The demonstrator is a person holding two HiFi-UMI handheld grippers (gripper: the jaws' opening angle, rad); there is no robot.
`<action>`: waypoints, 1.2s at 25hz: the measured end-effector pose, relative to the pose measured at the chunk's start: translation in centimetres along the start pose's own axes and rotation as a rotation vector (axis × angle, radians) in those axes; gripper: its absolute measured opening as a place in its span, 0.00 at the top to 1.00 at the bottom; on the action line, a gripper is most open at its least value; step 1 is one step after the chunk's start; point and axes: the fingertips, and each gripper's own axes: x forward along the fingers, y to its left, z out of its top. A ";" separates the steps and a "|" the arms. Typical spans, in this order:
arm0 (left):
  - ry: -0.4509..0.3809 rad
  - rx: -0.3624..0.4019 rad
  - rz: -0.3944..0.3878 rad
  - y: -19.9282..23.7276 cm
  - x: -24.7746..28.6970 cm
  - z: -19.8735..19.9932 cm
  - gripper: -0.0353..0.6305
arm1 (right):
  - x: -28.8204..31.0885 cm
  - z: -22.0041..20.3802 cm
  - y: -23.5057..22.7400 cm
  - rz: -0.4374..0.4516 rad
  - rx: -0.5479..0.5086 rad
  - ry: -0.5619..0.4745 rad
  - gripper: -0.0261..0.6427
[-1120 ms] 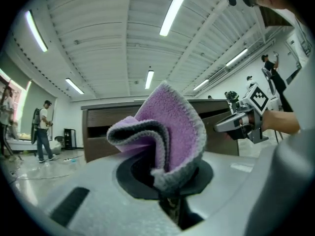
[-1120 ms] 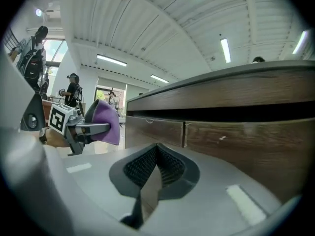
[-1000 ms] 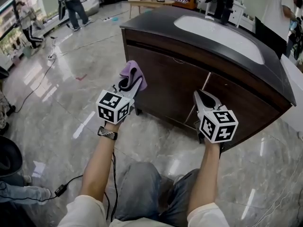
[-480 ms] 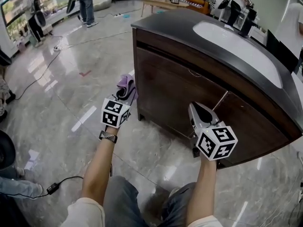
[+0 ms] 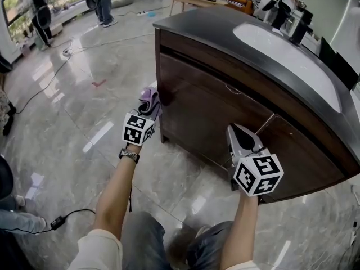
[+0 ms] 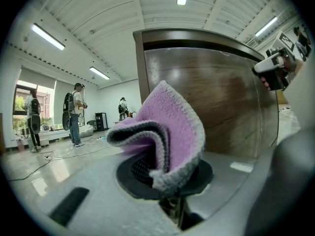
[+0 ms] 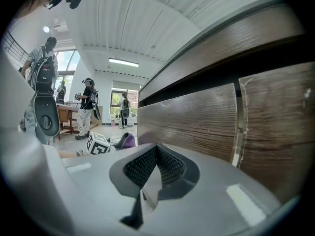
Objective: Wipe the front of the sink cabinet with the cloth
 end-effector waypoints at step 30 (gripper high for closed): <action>0.007 0.063 -0.103 -4.8 2.1 0.4 0.87 | -3.4 0.3 -4.3 -0.086 0.042 0.006 0.95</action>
